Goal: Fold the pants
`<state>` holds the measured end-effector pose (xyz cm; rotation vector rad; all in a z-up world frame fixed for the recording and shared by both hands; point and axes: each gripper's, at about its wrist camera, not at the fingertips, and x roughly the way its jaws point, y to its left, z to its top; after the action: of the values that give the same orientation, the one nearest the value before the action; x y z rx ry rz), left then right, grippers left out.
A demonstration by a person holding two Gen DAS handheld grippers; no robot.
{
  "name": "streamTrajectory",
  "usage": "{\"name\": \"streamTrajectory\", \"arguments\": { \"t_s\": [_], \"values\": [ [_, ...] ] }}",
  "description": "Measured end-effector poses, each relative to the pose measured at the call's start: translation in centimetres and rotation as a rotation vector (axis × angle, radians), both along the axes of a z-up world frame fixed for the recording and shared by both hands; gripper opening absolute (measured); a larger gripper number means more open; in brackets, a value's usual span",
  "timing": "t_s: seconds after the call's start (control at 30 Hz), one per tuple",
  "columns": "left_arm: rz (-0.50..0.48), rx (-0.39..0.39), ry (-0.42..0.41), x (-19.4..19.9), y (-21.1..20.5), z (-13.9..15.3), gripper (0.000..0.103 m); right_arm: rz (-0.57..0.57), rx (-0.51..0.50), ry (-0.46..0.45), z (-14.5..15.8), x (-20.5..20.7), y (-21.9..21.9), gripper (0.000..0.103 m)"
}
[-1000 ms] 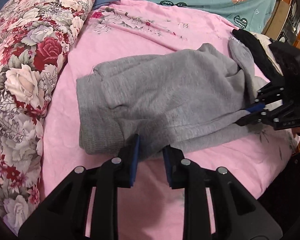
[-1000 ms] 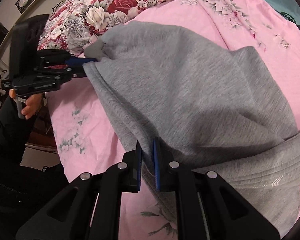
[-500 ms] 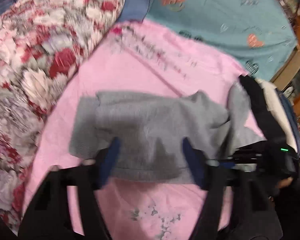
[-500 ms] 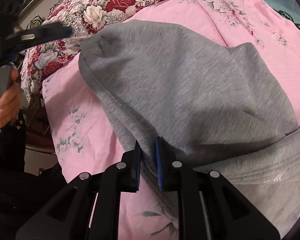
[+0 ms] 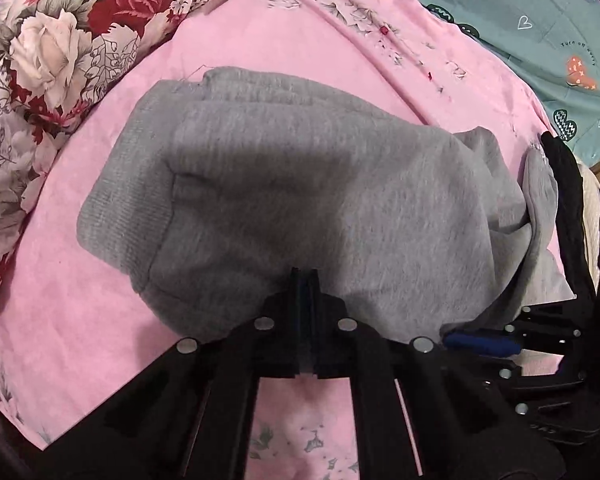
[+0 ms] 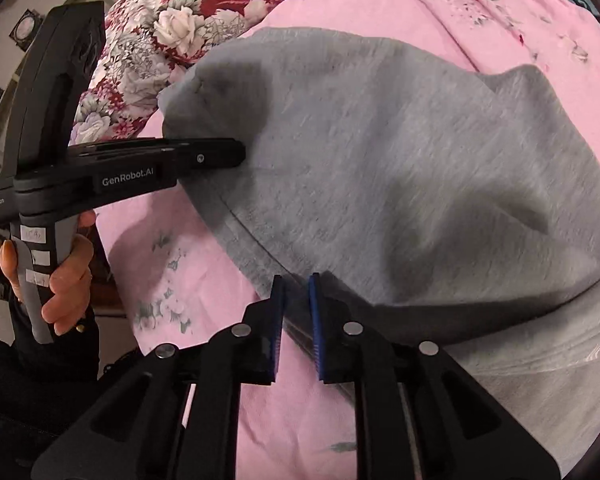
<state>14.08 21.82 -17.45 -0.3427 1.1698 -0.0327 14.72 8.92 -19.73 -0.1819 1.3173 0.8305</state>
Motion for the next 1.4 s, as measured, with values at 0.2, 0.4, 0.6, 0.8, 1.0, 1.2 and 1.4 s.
{"name": "streamTrajectory", "arguments": {
  "t_s": [0.2,0.4,0.6,0.8,1.0,1.2,1.4],
  "values": [
    [-0.011,-0.025,-0.011,0.4,0.3,-0.3,0.005,-0.209,-0.003,-0.056,7.4,5.3,-6.5,0.044],
    [-0.011,-0.008,-0.046,0.1,-0.1,-0.3,0.005,-0.717,-0.295,-0.056,10.2,18.6,-20.5,0.057],
    [-0.036,0.007,-0.040,0.5,-0.4,-0.2,0.005,-1.002,-0.357,0.149,5.6,26.5,-27.9,0.057],
    [-0.054,-0.016,-0.041,1.0,0.0,-0.3,0.005,-1.064,-0.411,0.234,2.0,28.9,-29.0,0.057],
    [-0.061,-0.015,-0.042,1.1,0.0,-0.4,0.005,-1.024,-0.485,0.123,2.3,27.9,-27.7,0.016],
    [-0.073,-0.015,-0.030,1.3,-0.1,-0.3,0.005,-1.024,-0.258,0.013,9.0,21.4,-31.1,0.008],
    [-0.130,0.017,-0.019,1.6,-0.5,0.0,0.005,-1.072,0.022,-0.176,17.3,7.5,-36.8,0.008]
  ]
}}
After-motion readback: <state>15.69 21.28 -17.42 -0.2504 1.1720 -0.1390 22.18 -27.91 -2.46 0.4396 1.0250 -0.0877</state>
